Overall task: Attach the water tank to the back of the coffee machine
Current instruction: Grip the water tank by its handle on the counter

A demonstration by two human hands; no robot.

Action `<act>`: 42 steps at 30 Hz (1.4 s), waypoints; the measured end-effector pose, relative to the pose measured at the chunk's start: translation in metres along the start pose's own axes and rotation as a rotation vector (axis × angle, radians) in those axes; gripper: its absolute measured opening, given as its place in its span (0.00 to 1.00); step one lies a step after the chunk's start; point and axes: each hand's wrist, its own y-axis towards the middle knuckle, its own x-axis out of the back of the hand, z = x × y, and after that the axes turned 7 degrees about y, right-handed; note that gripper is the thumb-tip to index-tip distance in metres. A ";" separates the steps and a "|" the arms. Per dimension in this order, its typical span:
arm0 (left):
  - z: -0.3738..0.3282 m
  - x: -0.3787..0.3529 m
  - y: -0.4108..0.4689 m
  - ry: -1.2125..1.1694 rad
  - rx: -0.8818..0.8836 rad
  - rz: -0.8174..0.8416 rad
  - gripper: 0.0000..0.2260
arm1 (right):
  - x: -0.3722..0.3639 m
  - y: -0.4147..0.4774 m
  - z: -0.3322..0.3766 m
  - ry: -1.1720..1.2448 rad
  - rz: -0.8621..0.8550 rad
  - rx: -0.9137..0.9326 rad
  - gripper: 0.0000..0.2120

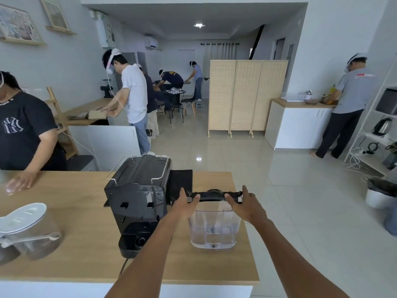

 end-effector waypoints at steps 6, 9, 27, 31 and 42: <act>0.012 -0.007 0.014 -0.079 -0.015 -0.023 0.37 | 0.001 0.007 -0.001 0.144 0.075 -0.037 0.50; 0.020 -0.011 0.019 -0.098 -0.043 -0.061 0.30 | -0.001 0.007 -0.003 0.205 0.077 -0.050 0.48; 0.032 -0.024 0.011 -0.459 -0.123 -0.247 0.41 | -0.011 -0.008 -0.010 0.401 -0.030 0.117 0.34; 0.041 -0.028 0.020 -0.428 -0.104 -0.263 0.50 | -0.012 -0.007 -0.010 0.400 0.008 0.042 0.43; 0.030 -0.027 0.011 -0.379 -0.117 -0.355 0.24 | -0.005 -0.007 -0.016 0.414 -0.058 0.156 0.32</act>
